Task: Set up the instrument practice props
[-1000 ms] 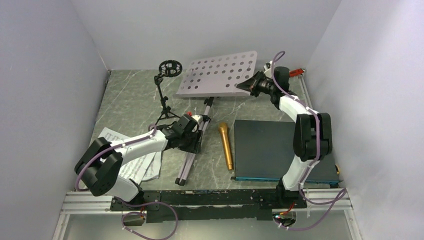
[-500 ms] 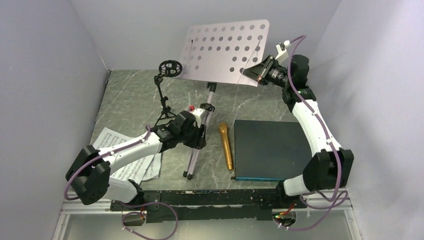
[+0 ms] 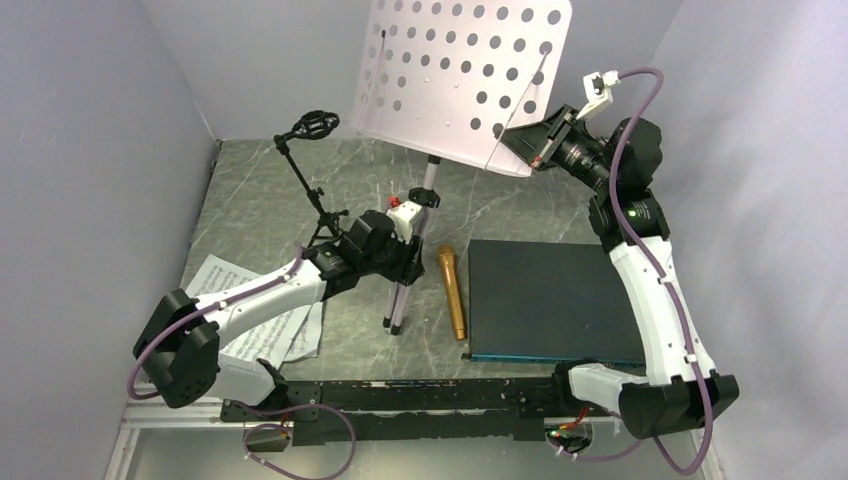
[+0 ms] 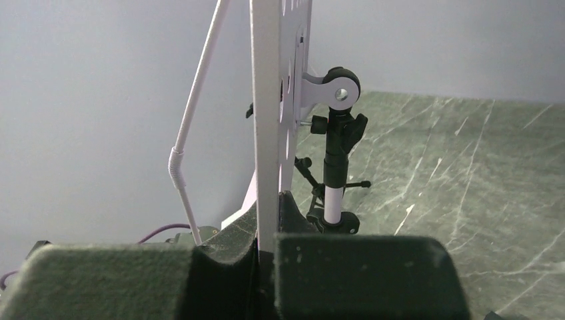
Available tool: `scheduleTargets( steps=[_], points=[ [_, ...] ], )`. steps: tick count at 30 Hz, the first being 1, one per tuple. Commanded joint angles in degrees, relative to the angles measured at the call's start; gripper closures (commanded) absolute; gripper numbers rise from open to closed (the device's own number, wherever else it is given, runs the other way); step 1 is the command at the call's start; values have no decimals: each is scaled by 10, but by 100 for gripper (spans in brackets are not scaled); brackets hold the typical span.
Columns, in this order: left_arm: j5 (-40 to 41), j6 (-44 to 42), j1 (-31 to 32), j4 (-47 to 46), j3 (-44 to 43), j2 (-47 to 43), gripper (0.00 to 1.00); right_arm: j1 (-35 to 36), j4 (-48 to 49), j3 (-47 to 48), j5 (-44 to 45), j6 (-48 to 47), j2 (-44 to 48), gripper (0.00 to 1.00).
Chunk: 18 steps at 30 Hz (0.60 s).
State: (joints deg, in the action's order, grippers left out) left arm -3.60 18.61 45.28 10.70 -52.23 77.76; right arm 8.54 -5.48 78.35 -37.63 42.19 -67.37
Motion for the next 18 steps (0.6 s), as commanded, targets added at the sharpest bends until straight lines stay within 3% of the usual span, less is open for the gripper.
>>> scheduleTargets(
  steps=[1, 18],
  points=[
    [19, 2, -9, -91, -62, 21, 97, 17, 102, 77, -34, -10, 62, 100],
    [19, -3, -9, -103, -65, 53, 97, 17, 111, 38, -20, -24, 85, 100]
  ],
)
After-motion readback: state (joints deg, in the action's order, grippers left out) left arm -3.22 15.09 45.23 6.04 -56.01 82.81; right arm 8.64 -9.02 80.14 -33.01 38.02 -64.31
